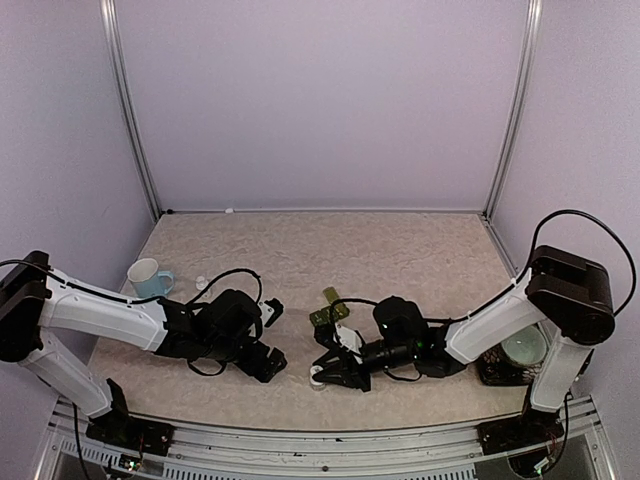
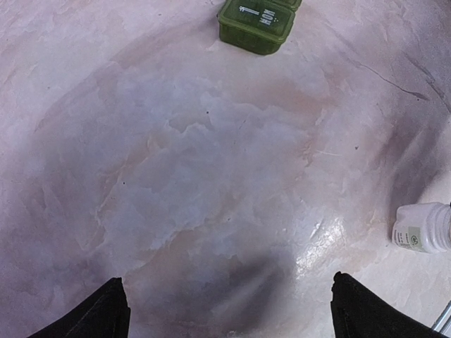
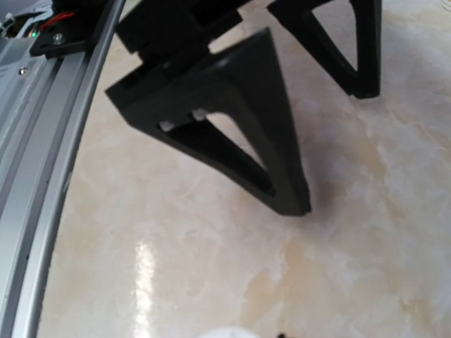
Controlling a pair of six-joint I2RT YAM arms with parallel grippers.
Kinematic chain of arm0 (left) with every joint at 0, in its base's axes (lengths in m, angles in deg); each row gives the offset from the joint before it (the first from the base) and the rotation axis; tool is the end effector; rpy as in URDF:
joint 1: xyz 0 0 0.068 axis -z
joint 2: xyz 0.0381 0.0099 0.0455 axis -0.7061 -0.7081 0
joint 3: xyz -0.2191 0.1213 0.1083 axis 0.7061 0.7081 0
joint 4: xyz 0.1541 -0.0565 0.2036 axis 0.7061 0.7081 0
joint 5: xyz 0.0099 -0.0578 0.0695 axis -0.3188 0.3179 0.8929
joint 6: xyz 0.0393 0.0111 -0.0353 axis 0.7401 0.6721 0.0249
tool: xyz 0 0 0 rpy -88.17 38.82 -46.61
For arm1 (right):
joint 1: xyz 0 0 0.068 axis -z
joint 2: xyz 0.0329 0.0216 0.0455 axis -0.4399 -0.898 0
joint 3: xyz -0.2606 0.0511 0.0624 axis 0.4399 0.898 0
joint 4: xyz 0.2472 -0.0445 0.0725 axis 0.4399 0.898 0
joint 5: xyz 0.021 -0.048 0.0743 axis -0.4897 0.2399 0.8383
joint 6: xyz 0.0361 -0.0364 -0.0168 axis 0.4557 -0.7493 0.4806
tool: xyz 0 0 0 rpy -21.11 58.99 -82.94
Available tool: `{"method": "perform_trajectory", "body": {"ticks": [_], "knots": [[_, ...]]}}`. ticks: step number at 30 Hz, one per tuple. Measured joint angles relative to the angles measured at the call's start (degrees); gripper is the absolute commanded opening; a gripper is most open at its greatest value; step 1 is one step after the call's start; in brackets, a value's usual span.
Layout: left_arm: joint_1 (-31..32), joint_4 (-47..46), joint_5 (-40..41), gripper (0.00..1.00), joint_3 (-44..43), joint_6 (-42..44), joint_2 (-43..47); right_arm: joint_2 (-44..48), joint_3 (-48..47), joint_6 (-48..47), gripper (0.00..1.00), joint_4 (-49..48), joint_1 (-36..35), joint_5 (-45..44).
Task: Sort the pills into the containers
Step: Close the lid of the pill bottle on the pill bottle.
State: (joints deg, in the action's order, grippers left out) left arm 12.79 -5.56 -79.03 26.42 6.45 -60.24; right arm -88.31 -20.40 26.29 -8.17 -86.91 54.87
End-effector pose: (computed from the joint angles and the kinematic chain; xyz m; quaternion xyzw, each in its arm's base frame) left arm 0.1484 -0.2258 0.1506 0.3031 0.9004 -0.1363 0.2809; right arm 0.1457 0.2937 0.1276 -0.5406 0.6391 0.4187 0.3521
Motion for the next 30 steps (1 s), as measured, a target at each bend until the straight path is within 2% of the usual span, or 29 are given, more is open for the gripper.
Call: {"method": "perform_trajectory", "body": {"ticks": [26,30], "knots": [[0.0,0.9,0.2,0.97,-0.1,0.3,0.1,-1.9,0.2,-3.9,0.28,-2.1,-1.9,-5.0],[0.0,0.9,0.3,0.97,-0.1,0.2,0.1,-1.9,0.2,-4.1,0.32,-2.4,-2.2,-6.2]]}}
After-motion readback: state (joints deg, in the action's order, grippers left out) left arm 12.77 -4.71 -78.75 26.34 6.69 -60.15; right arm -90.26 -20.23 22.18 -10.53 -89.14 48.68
